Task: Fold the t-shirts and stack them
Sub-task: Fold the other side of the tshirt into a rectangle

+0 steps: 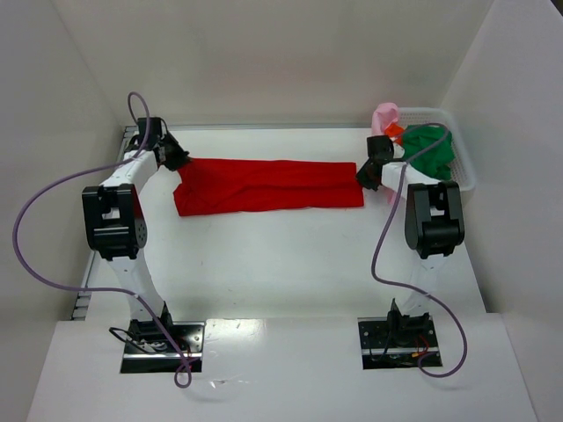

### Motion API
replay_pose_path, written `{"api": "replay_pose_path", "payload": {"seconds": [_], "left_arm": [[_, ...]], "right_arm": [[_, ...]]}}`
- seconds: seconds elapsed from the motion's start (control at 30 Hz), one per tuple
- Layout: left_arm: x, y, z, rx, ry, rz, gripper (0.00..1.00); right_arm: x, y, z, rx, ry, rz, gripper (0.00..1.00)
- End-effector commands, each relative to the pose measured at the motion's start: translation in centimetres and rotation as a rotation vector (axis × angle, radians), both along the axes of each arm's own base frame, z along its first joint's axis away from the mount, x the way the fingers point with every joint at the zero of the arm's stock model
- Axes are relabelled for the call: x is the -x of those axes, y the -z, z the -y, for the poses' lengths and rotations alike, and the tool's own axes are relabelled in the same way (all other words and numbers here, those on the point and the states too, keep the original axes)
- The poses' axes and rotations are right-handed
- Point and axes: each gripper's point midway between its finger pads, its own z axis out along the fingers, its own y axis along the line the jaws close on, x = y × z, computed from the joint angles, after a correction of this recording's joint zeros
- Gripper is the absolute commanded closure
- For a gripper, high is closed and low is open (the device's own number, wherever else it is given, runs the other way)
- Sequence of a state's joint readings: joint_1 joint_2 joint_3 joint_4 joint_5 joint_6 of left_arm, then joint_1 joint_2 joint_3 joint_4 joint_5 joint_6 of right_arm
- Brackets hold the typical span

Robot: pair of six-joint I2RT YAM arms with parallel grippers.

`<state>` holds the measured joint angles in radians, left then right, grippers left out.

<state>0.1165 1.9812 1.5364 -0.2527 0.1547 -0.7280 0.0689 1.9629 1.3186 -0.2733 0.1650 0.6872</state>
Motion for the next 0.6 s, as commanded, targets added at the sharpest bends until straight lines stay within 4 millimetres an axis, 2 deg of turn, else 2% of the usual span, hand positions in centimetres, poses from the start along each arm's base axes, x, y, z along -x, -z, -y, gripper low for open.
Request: {"api": "replay_pose_path", "payload": {"seconds": [0.0, 0.07, 0.23, 0.27, 0.33, 0.4, 0.57], "left_arm": [[-1.6, -1.8, -0.9, -0.029, 0.014, 0.072, 1.00], [-1.6, -1.8, -0.9, -0.029, 0.014, 0.072, 1.00], [-1.6, -1.8, -0.7, -0.023, 0.021, 0.073, 1.00], [-1.6, -1.8, -0.7, -0.023, 0.021, 0.073, 1.00], [-1.4, -1.4, -0.7, -0.029, 0.027, 0.065, 1.00], [-1.4, -1.4, -0.7, -0.029, 0.027, 0.064, 1.00], [-1.3, -1.4, -1.2, -0.029, 0.018, 0.064, 1.00]], "right_arm": [[-0.2, -3.3, 1.4, 0.036, 0.042, 0.079, 1.00], [0.1, -4.4, 1.4, 0.034, 0.043, 0.100, 1.00], [1.2, -5.2, 1.4, 0.021, 0.057, 0.115, 1.00], [1.6, -4.7, 1.5, 0.022, 0.056, 0.100, 1.00], [1.9, -5.2, 1.5, 0.021, 0.056, 0.112, 1.00], [2.3, -4.8, 1.5, 0.023, 0.056, 0.094, 1.00], [3.3, -5.2, 1.5, 0.016, 0.063, 0.101, 1.00]]}}
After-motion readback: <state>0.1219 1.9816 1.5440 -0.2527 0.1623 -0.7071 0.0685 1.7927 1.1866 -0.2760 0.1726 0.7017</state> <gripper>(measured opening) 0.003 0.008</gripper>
